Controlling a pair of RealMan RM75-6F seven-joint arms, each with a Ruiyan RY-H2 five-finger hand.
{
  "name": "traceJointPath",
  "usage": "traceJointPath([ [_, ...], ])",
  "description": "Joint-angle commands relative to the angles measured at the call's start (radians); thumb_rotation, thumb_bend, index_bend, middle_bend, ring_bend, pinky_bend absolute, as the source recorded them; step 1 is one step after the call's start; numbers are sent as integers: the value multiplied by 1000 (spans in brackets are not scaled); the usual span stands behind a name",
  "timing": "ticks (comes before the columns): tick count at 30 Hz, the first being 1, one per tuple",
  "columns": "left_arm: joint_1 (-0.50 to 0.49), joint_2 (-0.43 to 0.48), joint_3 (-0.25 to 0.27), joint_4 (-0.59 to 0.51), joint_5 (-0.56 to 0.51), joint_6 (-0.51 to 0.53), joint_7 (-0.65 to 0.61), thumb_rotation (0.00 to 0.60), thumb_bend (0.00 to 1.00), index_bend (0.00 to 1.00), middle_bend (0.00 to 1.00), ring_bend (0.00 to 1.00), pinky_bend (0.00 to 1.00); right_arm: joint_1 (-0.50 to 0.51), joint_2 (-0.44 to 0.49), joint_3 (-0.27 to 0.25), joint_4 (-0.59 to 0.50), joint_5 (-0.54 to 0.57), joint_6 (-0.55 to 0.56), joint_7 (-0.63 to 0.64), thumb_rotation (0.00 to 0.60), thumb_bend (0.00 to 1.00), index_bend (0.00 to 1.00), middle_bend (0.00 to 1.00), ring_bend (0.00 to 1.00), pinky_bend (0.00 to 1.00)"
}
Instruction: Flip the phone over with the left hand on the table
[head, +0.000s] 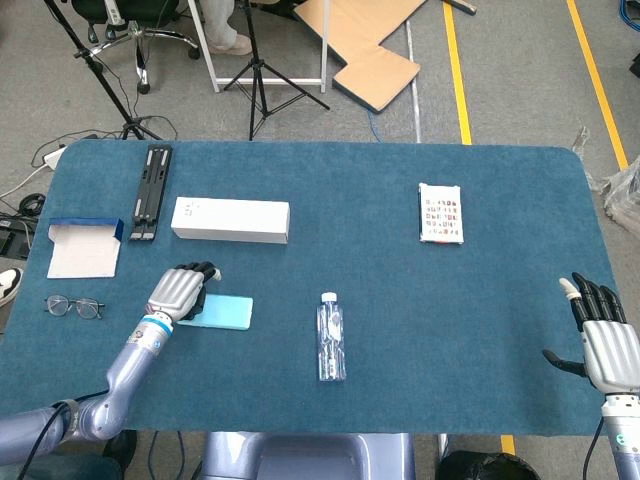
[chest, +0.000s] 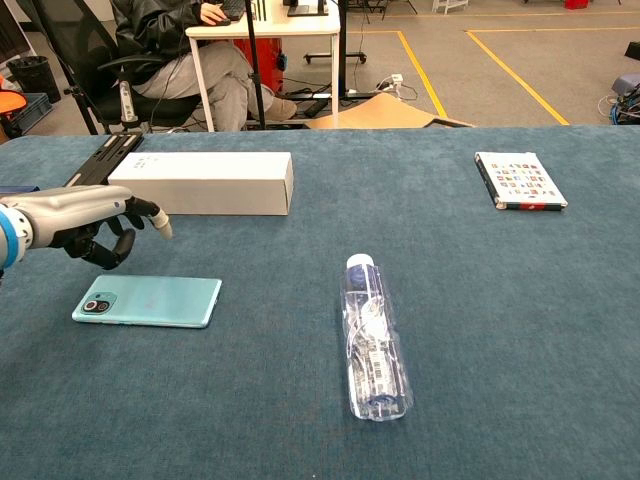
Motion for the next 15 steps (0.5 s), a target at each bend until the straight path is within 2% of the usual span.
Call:
traceJointPath([
  [1,-5,-35,-5,40,33,8,-38,600,281,0,0,0,1,0,-1,2,4,6,-3,3,600,0,0,0,0,0],
  [2,1,-40,-6,47,61,22,-60,600,188,0,0,0,0,1,-1,2,5,7,-4,5,600,0,0,0,0,0],
  [3,9,-43,-7,55,95,43,-84,600,140,0,0,0,0,1,-1,3,6,8,-5,7,600,0,0,0,0,0],
  [8,62,-33,-4,88,305,201,-228,600,122,0,0,0,0,0,1,3,6,5,-1,17,600,0,0,0,0,0],
  [11,87,1,3,83,372,264,-271,600,70,0,0,0,0,-1,3,3,2,-2,5,19,600,0,0,0,0,0],
  [15,156,96,35,32,429,360,-278,600,0,0,0,0,0,-2,7,0,-9,-15,15,19,600,0,0,0,0,0],
])
